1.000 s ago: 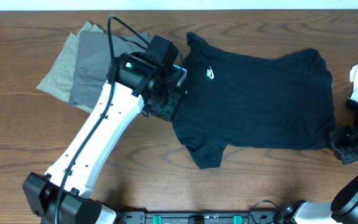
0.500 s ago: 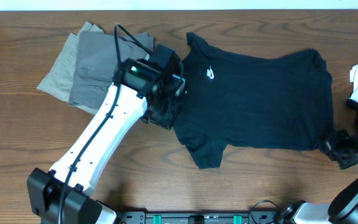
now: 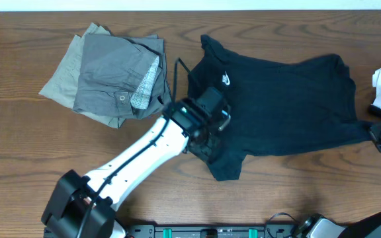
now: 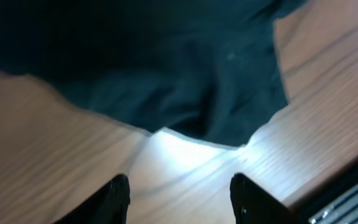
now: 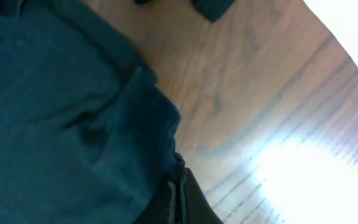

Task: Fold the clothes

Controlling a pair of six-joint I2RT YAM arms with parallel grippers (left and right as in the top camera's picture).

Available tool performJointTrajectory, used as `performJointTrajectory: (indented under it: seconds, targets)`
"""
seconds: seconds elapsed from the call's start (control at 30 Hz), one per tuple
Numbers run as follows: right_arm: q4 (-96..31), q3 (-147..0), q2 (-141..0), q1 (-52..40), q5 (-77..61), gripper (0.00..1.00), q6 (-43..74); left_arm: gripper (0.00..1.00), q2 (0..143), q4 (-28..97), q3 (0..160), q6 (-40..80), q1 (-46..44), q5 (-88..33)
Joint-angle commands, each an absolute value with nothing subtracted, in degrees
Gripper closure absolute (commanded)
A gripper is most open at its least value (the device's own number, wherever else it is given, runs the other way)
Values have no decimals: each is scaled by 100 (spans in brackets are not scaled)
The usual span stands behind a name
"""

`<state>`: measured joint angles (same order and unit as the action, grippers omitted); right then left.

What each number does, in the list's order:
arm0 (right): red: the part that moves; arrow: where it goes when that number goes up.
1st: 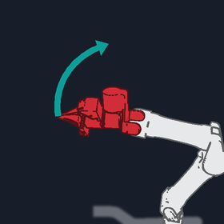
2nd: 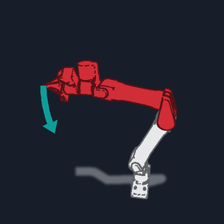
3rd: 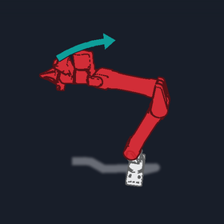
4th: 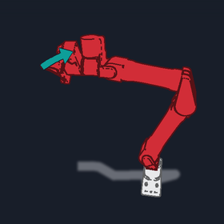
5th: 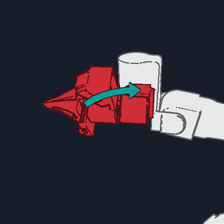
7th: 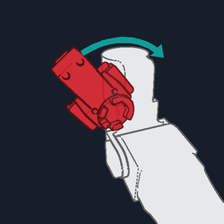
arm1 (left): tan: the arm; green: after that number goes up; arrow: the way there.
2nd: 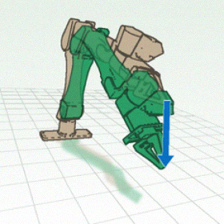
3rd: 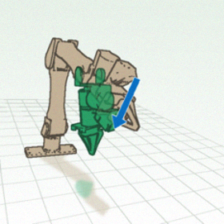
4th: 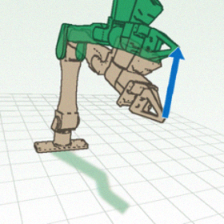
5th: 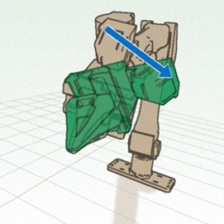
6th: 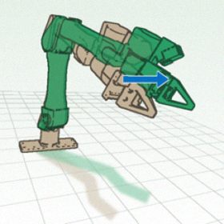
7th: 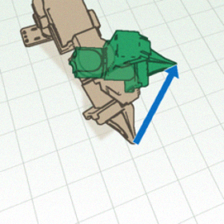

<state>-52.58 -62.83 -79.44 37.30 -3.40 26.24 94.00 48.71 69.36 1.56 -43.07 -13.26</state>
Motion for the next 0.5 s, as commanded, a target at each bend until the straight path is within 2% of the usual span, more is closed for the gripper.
performJointTrajectory:
  seconds: [0.0,0.13,0.3,0.47]
  targets:
    - [-5212,-6265,-7940,3588,-259,99,2521,41,9437,4372,6493,650,-4309,-2141]
    - [-5186,-6265,-7940,3518,-259,99,2521,31,9441,3970,6169,1511,-4311,-2366]
    - [-5166,-6265,-7940,3518,-327,99,2521,28,9623,3583,5900,2303,-4311,-2648]
    - [-5168,-6265,-7940,3518,-325,99,2521,29,10086,3492,5902,2432,-4298,-2989]
